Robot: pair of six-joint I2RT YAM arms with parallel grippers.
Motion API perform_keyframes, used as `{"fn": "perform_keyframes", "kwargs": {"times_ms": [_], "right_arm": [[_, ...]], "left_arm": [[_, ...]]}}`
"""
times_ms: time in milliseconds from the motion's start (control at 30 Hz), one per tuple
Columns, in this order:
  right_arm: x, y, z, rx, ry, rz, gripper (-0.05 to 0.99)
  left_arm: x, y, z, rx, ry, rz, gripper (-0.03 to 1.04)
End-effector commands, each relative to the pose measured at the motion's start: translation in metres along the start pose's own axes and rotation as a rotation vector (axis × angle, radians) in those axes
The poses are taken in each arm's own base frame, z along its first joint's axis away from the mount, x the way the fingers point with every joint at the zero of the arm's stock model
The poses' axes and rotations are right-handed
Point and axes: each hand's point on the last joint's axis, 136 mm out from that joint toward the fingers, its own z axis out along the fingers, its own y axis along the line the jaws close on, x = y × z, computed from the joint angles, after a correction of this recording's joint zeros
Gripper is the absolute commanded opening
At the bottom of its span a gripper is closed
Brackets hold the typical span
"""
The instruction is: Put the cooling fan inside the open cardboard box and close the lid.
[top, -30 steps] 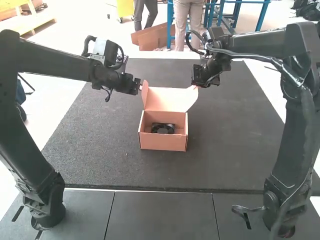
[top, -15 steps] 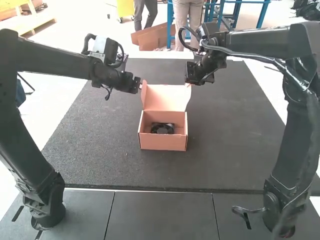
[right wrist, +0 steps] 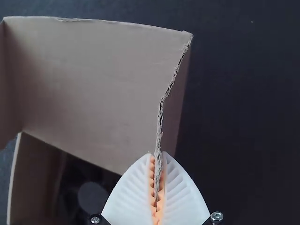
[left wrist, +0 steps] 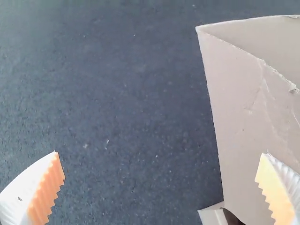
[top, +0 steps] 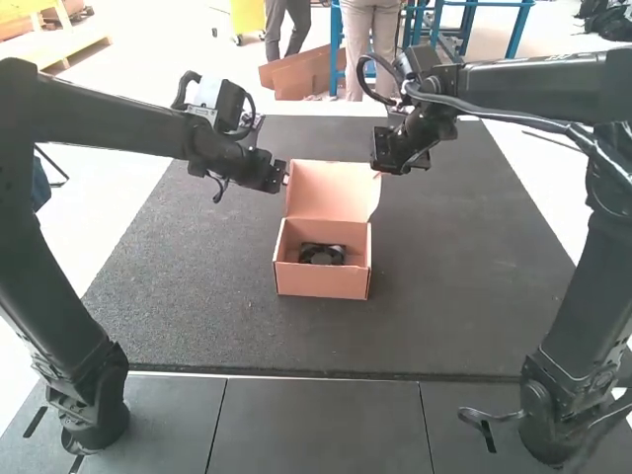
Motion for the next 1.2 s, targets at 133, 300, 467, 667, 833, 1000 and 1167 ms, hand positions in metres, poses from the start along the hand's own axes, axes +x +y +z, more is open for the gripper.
{"fn": "perform_keyframes", "kwargs": {"times_ms": [133, 300, 467, 667, 833, 1000, 1167], "right_arm": [[0.019, 0.026, -0.007, -0.066, 0.031, -0.051, -0.01], [0.029, 0.032, -0.007, -0.075, 0.047, -0.062, -0.01], [0.039, 0.032, -0.008, -0.075, 0.06, -0.064, -0.01], [0.047, 0.029, -0.011, -0.072, 0.068, -0.057, -0.01], [0.05, 0.029, -0.012, -0.073, 0.069, -0.055, -0.01], [0.062, 0.027, -0.012, -0.079, 0.09, -0.054, -0.01], [0.07, 0.026, -0.013, -0.083, 0.101, -0.051, -0.01]], "left_arm": [[-0.019, -0.014, -0.022, 0.025, -0.046, -0.008, 0.97], [-0.014, -0.014, -0.028, 0.023, -0.038, -0.013, 0.97], [-0.01, -0.013, -0.036, 0.02, -0.045, -0.011, 0.97], [0.0, -0.012, -0.041, 0.018, -0.035, -0.011, 0.97], [0.013, -0.012, -0.041, 0.018, -0.015, -0.013, 0.97], [0.022, -0.012, -0.044, 0.018, -0.009, -0.014, 0.97], [0.027, -0.013, -0.046, 0.02, -0.012, -0.016, 0.97]]}}
